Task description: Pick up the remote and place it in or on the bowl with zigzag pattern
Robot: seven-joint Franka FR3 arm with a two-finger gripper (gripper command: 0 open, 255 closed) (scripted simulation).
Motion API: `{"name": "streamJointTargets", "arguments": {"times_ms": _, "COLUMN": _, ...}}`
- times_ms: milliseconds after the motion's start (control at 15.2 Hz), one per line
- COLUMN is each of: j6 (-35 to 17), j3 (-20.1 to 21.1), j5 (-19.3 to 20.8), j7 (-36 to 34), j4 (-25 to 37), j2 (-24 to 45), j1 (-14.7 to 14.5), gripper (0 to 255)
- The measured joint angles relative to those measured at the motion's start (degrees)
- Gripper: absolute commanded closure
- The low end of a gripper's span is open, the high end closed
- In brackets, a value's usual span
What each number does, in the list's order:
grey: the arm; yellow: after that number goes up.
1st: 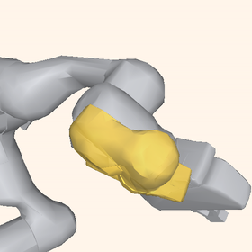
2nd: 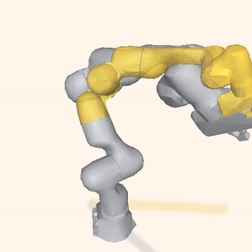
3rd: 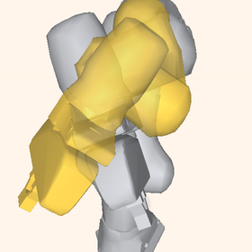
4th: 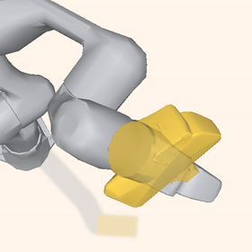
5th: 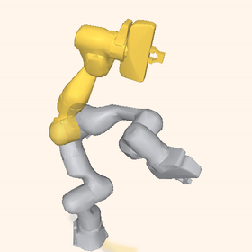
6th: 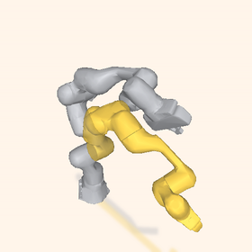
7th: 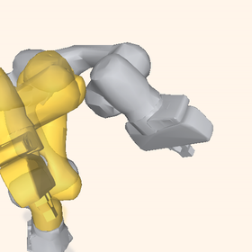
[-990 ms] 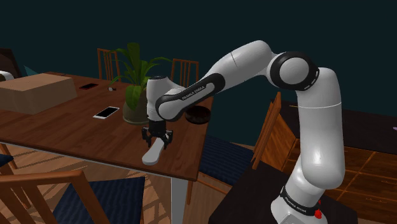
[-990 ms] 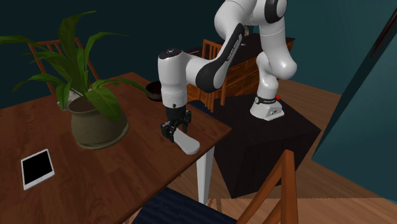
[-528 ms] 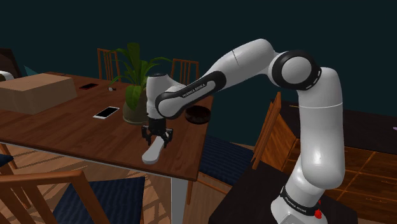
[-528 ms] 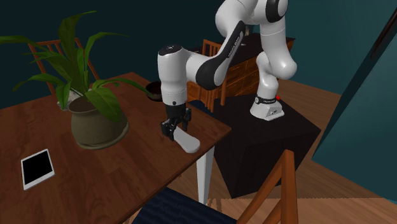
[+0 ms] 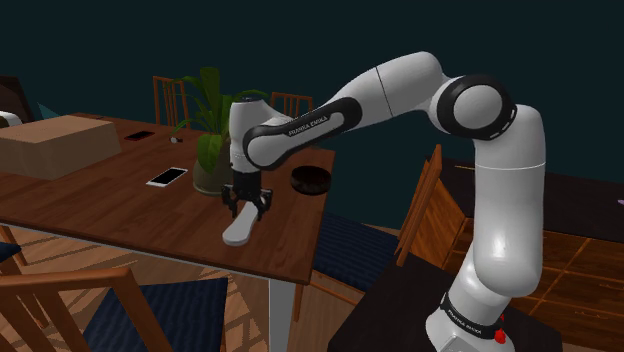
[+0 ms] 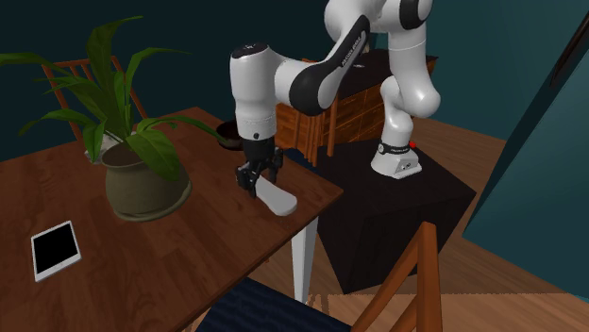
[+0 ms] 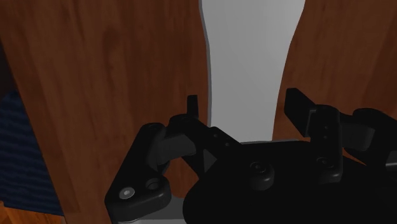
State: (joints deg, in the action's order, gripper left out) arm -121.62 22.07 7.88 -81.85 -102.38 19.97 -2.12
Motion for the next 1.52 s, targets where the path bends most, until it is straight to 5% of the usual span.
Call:
{"name": "streamJointTargets", "arguments": {"times_ms": 1188, "j6": 12.2, "j3": 0.8, "j5": -2.1, "j7": 1.2, "j4": 8.6, "j2": -4.0, "j1": 0.3, "gripper": 255}}
{"name": "streamJointTargets", "arguments": {"times_ms": 1518, "j6": 12.4, "j3": -0.8, "j5": -3.4, "j7": 6.6, "j4": 6.7, "j2": -6.2, "j1": 4.0, "gripper": 255}}
